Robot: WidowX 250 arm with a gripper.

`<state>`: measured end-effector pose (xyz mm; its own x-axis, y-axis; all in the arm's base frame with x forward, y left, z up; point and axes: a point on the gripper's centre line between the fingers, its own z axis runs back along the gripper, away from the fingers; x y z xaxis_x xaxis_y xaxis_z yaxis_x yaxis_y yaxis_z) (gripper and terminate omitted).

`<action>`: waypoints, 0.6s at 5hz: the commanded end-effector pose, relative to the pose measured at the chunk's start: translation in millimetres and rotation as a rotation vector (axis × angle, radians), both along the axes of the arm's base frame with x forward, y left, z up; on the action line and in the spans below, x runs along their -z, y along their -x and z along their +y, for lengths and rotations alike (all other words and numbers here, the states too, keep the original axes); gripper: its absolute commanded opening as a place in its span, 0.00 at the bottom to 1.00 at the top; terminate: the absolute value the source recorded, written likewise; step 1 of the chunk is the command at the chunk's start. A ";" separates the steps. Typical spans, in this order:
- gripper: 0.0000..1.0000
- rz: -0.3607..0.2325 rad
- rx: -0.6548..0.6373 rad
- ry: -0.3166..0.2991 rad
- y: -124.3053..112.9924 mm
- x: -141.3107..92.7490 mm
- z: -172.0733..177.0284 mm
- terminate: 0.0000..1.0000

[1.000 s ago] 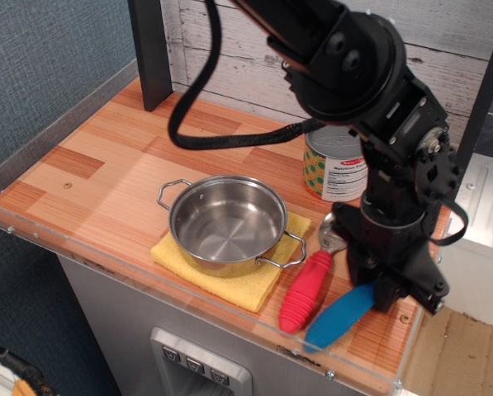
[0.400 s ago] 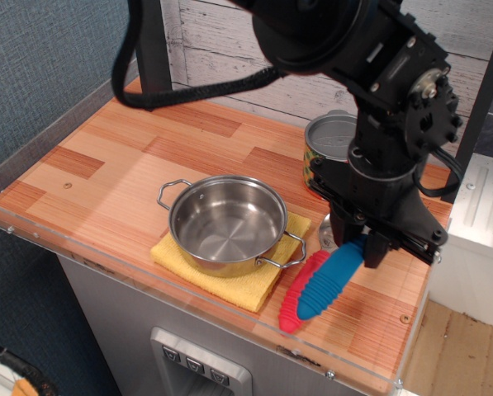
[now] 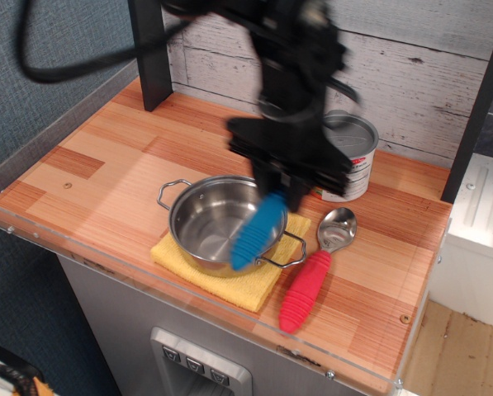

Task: Pick up the blue fork and place it on the left of the pot

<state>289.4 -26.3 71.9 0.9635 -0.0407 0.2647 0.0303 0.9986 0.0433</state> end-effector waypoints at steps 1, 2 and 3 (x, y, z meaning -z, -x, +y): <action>0.00 -0.043 -0.083 -0.006 11.8 -17.1 53.0 0.00; 0.00 -0.037 -0.115 -0.020 8.2 -11.7 76.9 0.00; 0.00 -0.028 -0.131 -0.034 9.7 -10.5 97.7 0.00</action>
<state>290.9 69.7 68.5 0.9645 0.0831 0.2507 -0.1028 0.9925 0.0664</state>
